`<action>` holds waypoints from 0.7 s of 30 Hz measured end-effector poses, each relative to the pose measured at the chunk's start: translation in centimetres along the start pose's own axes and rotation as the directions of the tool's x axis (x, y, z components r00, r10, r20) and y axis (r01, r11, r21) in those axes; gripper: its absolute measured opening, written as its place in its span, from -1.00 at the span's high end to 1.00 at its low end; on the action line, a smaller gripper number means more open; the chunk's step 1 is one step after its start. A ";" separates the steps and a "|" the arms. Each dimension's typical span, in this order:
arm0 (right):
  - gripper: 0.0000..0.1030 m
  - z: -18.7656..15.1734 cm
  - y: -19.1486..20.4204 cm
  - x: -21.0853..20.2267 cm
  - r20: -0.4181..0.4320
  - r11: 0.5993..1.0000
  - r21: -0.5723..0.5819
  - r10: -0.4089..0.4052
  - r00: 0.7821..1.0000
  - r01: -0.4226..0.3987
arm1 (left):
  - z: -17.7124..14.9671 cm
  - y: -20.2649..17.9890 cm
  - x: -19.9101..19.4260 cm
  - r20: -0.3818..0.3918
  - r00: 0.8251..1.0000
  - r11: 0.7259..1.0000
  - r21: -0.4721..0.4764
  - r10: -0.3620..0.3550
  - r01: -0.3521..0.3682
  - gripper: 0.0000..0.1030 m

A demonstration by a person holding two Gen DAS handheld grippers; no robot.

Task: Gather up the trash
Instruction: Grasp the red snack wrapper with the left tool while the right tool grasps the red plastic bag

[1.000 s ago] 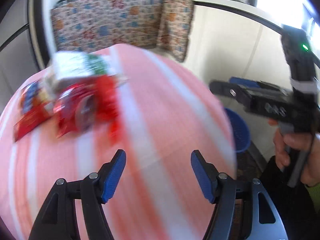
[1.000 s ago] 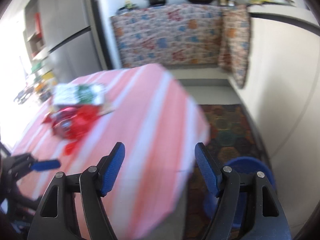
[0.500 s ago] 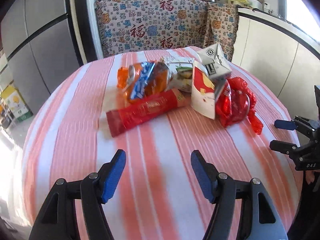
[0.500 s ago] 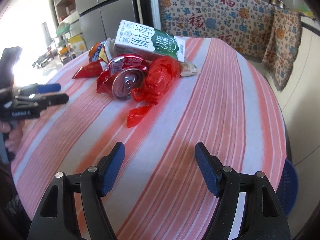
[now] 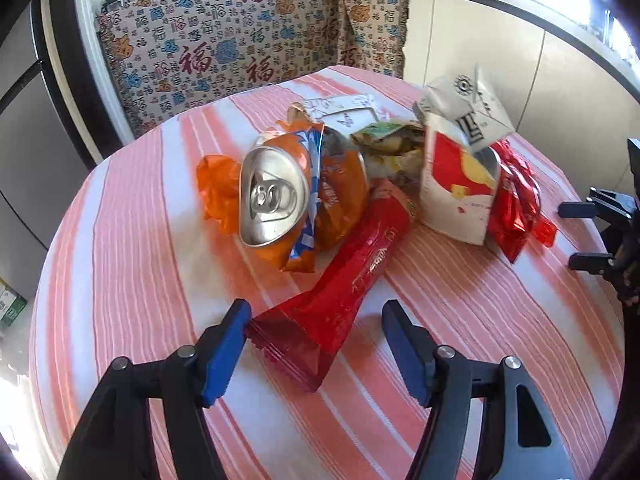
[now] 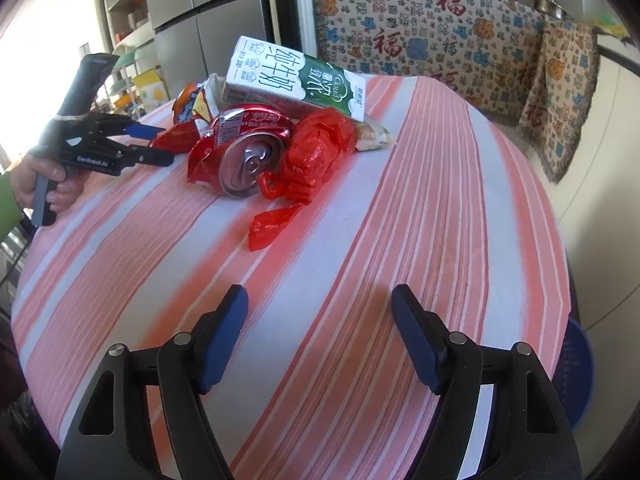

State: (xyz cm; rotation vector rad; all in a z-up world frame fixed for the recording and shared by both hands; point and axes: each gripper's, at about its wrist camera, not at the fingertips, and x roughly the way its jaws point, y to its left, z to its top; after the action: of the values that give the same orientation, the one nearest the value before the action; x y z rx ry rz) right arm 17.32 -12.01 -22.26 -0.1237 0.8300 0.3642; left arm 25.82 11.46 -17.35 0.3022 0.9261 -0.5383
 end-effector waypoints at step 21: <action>-0.48 -0.3 -0.5 -0.6 -0.002 1.000 0.016 0.024 1.000 -0.024 | -4.5 -9.0 -3.5 0.019 0.999 0.997 -0.059 0.044 -0.043 -0.44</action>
State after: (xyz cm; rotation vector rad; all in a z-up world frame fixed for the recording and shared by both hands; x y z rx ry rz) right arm 16.94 -12.73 -22.07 -0.0998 0.8366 0.3800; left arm 16.08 7.24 -17.26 0.2627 0.9116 -0.4723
